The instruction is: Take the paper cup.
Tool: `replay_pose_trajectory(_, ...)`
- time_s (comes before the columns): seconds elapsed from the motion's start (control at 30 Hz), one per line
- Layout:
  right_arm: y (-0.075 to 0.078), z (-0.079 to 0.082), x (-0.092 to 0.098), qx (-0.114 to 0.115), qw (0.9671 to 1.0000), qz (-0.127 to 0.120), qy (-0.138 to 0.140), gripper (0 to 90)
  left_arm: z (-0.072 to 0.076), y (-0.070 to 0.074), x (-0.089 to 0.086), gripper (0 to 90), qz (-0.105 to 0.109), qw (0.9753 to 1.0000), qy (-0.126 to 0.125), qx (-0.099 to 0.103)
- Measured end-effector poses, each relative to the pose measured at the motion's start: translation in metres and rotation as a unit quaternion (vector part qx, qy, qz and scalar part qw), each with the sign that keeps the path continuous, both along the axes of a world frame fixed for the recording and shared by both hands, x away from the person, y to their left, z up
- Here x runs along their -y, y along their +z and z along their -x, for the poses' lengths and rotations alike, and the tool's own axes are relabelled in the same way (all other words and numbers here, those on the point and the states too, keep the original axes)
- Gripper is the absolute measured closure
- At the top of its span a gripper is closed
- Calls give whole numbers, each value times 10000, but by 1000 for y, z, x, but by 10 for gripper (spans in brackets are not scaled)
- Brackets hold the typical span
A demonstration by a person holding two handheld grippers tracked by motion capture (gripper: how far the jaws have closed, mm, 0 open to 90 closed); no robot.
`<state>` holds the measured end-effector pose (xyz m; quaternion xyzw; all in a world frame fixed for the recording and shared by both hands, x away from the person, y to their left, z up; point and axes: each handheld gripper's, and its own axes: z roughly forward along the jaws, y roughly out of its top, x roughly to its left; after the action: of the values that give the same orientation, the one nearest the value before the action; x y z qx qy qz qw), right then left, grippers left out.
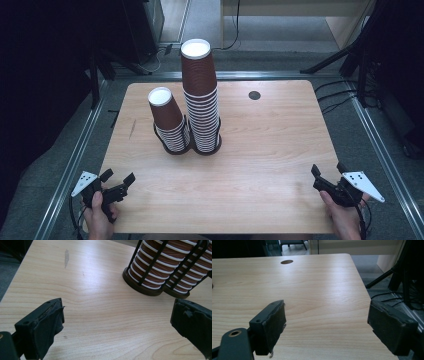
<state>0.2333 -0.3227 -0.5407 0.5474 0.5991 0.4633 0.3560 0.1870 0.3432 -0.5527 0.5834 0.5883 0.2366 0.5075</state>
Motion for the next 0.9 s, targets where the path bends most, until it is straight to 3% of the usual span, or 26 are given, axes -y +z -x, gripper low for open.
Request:
replay_pose_trajectory(0.13,6,1,0,30,10000,-63,70,142,-3,0,5,0,-177,9998,-42,-26)
replay_pose_trajectory(0.23,19,0,-3,88,9997,-178,132,142,-5,-1,9,0,-389,9992,15,-83)
replay_pose_trajectory(0.43,43,0,-21,262,9988,-10,415,142,-6,-2,10,0,-402,9991,87,-81)
replay_pose_trajectory(0.6,60,1,-36,384,9974,82,609,142,-5,-1,11,0,-440,9990,-49,-29)
replay_pose_trajectory(0.9,89,-6,-64,533,9953,-12,804,143,-5,-1,11,0,-494,9988,-25,-29)
